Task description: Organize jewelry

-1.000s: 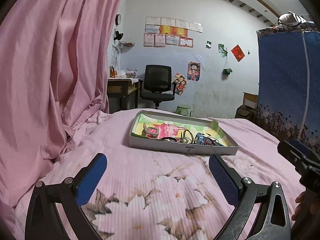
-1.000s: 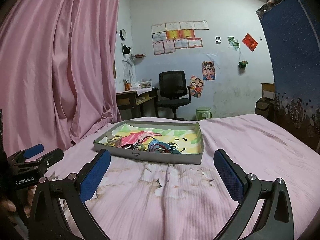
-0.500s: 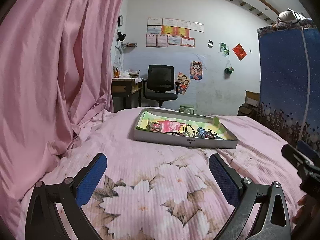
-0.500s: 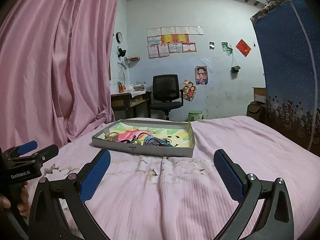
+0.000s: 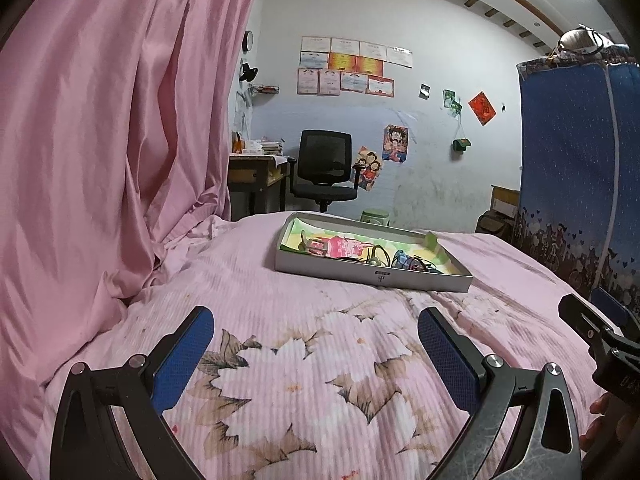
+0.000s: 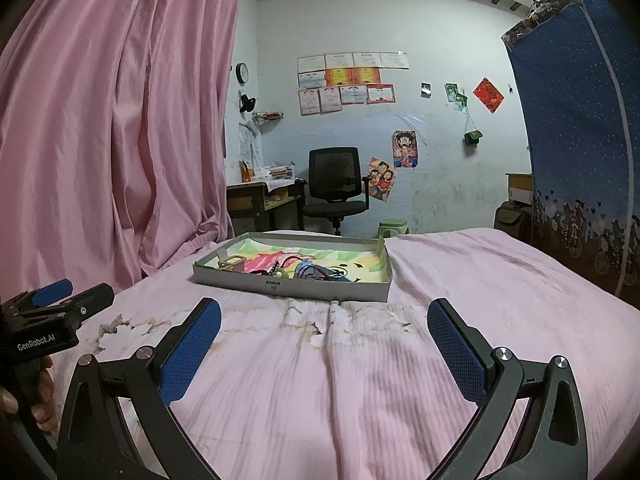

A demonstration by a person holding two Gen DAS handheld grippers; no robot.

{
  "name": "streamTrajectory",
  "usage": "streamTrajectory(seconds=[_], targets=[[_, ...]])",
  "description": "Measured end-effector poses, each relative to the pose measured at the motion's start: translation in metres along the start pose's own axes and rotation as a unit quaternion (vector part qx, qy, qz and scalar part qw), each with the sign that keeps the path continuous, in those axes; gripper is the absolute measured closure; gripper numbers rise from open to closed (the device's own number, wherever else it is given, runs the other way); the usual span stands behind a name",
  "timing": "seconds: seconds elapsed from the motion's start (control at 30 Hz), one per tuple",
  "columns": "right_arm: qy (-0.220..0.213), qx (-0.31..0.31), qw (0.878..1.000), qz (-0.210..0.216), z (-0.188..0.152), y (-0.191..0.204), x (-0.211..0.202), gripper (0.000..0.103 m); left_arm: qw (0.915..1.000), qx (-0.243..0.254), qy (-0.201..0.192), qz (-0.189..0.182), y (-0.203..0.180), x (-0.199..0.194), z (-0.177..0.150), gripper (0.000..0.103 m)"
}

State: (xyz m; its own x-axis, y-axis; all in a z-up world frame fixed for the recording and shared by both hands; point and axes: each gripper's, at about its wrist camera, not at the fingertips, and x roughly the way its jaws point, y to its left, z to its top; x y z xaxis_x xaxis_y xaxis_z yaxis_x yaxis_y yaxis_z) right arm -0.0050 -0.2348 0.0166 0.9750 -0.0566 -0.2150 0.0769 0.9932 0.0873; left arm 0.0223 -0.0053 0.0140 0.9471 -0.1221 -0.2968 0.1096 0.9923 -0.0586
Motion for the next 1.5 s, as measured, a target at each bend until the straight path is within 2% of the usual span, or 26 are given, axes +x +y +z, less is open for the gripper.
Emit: streamTrajectory(seconds=[1.5], targets=[[-0.001, -0.003, 1.000, -0.001, -0.0028, -0.0006, -0.0033, 0.001, 1.0000, 0.000, -0.001, -0.002, -0.0003, -0.0036, -0.0031, 0.000]])
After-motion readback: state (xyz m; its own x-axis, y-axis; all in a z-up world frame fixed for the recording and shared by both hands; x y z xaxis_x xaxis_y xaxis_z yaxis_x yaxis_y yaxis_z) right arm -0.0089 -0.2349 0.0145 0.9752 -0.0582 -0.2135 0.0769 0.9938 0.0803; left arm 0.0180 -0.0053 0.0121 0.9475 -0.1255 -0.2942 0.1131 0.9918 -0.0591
